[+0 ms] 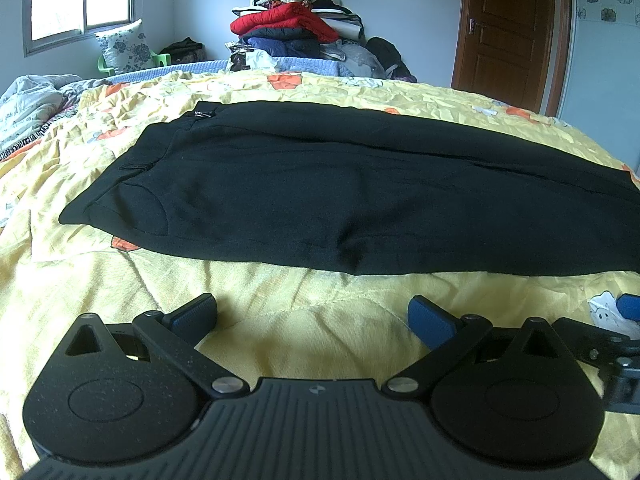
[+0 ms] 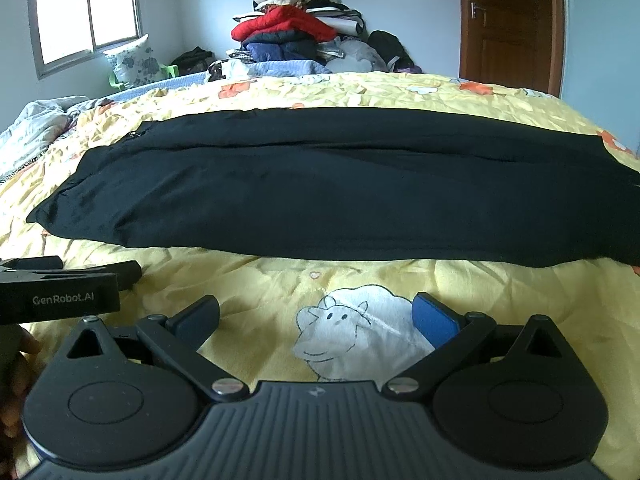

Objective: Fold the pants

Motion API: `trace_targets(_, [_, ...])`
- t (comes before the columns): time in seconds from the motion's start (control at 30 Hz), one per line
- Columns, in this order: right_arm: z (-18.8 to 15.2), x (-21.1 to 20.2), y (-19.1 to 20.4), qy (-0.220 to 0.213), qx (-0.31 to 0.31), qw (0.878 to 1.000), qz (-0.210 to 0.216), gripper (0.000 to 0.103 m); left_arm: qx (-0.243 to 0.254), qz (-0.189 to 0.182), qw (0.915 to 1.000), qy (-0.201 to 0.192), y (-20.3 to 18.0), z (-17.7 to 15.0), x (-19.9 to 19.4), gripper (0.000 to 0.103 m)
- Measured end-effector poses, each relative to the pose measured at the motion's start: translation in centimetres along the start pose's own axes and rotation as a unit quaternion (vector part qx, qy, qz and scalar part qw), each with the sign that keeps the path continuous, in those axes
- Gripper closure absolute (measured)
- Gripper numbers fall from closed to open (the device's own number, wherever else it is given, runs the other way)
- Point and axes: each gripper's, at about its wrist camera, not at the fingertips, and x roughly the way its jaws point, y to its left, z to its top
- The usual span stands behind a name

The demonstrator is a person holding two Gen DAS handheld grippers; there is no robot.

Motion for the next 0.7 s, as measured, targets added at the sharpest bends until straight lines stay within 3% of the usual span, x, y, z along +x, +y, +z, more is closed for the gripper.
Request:
trace_targets(0.17, [2.1, -1.3, -0.3, -0.031, -0.015, 0.997, 0.076, 0.0, -0.02, -0.012, 0.9996, -0.014, 1.0, 0.1, -0.8, 0.001])
trace_targets(0.33, [6.7, -1.3, 1.1, -0.096, -0.124, 0.981, 0.113, 0.0, -0.016, 0.002, 0.999, -0.042, 2.0, 1.6, -1.9, 0.001])
trace_targets(0.47, [10.6, 2.4, 3.4, -0.083, -0.245, 0.959, 0.116, 0.0, -0.002, 0.007, 0.9984, -0.057, 2.9, 3.1, -2.0, 0.001])
trace_targets(0.57, [12.9, 5.5, 4.2, -0.074, -0.289, 0.944, 0.14, 0.0, 0.003, 0.021, 0.9977, -0.065, 3.6, 4.2, -1.6, 0.001])
trace_targets(0.63, [15.2, 8.4, 4.4, -0.046, -0.283, 0.943, 0.167, 0.0, 0.003, 0.026, 0.9976, -0.065, 4.1, 4.8, -1.1, 0.001])
trace_targets(0.7, [17.1, 10.8, 5.0, -0.03, -0.272, 0.947, 0.169, 0.001, -0.005, 0.027, 0.9976, -0.063, 4.9, 5.5, -0.7, 0.001])
